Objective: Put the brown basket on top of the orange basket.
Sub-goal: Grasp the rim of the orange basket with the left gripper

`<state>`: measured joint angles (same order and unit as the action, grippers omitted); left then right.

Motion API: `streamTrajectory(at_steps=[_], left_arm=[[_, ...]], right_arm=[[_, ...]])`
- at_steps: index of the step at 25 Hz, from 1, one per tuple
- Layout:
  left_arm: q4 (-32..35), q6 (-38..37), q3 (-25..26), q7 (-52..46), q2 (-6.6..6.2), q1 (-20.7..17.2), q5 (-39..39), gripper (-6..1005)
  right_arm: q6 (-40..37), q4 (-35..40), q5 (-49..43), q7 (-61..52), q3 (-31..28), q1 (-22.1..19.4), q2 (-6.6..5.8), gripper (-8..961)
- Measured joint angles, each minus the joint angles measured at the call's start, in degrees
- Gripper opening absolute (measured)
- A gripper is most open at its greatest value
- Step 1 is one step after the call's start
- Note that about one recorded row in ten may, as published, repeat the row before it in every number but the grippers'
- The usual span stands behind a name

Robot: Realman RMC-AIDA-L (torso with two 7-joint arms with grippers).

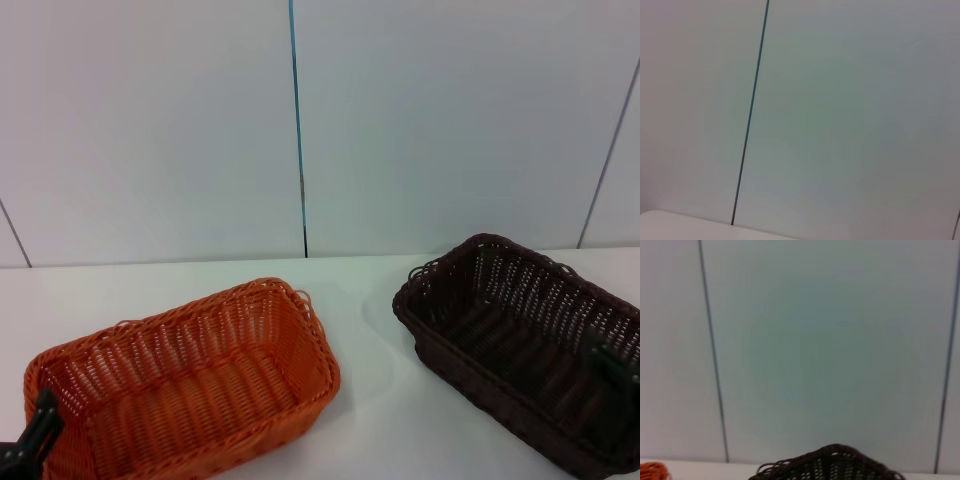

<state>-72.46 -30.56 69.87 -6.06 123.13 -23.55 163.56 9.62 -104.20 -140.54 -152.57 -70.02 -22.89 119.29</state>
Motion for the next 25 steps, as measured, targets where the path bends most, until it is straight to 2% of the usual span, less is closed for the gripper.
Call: streamTrajectory(at_steps=[7,25], left_arm=[[-0.1,-0.1,0.1,-0.3,0.03,-0.3,0.0,885],[-2.0,-2.5,-1.8,0.0,0.13,-1.9,0.0,885]], right_arm=[[-4.5,0.1,-0.1,0.0,-0.1,-1.5,0.09,732],[-4.3,-0.6,0.1,-0.4,-0.1,-3.3,0.07,733]])
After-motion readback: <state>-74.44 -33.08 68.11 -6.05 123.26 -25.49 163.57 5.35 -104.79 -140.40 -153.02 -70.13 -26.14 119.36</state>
